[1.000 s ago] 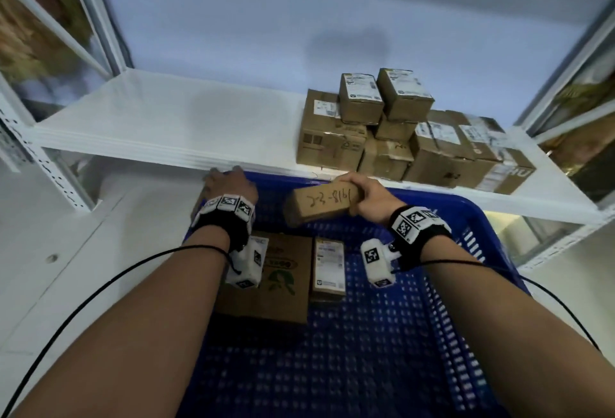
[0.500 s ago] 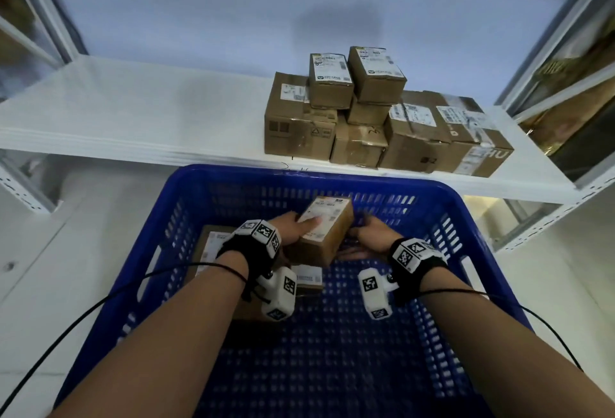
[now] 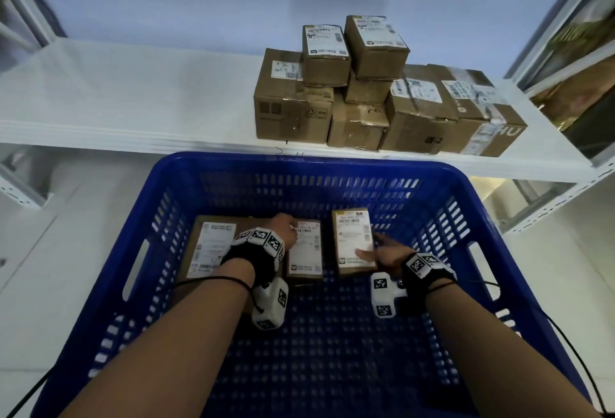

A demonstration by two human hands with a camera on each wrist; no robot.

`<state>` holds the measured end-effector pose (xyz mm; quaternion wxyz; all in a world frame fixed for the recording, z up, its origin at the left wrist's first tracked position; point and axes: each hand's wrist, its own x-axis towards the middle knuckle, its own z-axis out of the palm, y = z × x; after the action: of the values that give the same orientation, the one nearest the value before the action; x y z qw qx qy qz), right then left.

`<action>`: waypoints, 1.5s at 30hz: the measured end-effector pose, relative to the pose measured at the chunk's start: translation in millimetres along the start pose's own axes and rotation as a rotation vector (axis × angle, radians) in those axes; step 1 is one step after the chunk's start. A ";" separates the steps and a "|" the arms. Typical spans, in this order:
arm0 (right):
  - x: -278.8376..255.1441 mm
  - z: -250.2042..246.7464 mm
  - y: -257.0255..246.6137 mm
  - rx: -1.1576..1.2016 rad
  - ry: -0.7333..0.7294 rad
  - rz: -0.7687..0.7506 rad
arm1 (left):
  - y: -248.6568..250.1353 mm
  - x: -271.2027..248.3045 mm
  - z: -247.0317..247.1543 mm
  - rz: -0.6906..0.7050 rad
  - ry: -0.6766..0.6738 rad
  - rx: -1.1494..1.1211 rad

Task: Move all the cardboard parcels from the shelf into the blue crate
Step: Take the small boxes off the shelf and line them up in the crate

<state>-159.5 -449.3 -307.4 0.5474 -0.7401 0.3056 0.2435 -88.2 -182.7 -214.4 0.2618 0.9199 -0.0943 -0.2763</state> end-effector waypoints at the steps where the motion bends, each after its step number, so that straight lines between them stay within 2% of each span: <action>1: 4.1 -2.0 7.1 -0.072 0.015 0.034 | -3.9 -1.3 0.2 0.010 0.023 0.069; 5: -15.2 19.3 2.0 -0.187 0.051 0.096 | -43.8 3.4 10.5 0.080 0.012 0.452; 7: -11.6 35.1 0.2 -0.249 0.084 0.129 | -65.0 11.0 18.6 0.002 -0.050 0.545; 10: -4.8 58.1 -0.8 -0.319 0.162 0.117 | -66.0 13.2 19.2 -0.093 -0.117 0.429; 14: 7.8 81.4 -0.1 -0.386 0.242 0.118 | -61.3 16.5 14.4 -0.081 -0.120 0.483; 17: 18.3 85.8 -1.8 -0.350 0.318 0.111 | -65.9 22.2 13.4 -0.098 -0.141 0.512; 23: 14.9 78.3 -8.4 -0.230 0.178 0.093 | -67.9 24.9 18.8 -0.140 -0.163 0.479; 29: 7.3 84.4 -16.7 -0.336 0.080 0.122 | -63.9 21.4 15.9 -0.168 -0.161 0.451; 34: -11.0 85.1 -39.9 -0.312 0.152 0.158 | -61.0 20.2 8.3 -0.152 -0.167 0.452; 38: -47.0 82.1 -86.0 -0.277 0.209 0.052 | -45.5 10.0 -13.3 -0.114 -0.113 0.360; 41: -77.2 85.5 -127.9 -0.308 0.333 -0.125 | -26.8 -4.4 -38.4 -0.108 -0.103 0.277; 45: -120.4 80.2 -189.5 -0.314 0.513 -0.369 | -3.4 -17.5 -80.4 -0.080 0.072 0.094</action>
<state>-108.9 -309.5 -121.0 0.3673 -0.8950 0.2530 -0.0092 -57.7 -139.7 -151.1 0.2102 0.9435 -0.0607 -0.2488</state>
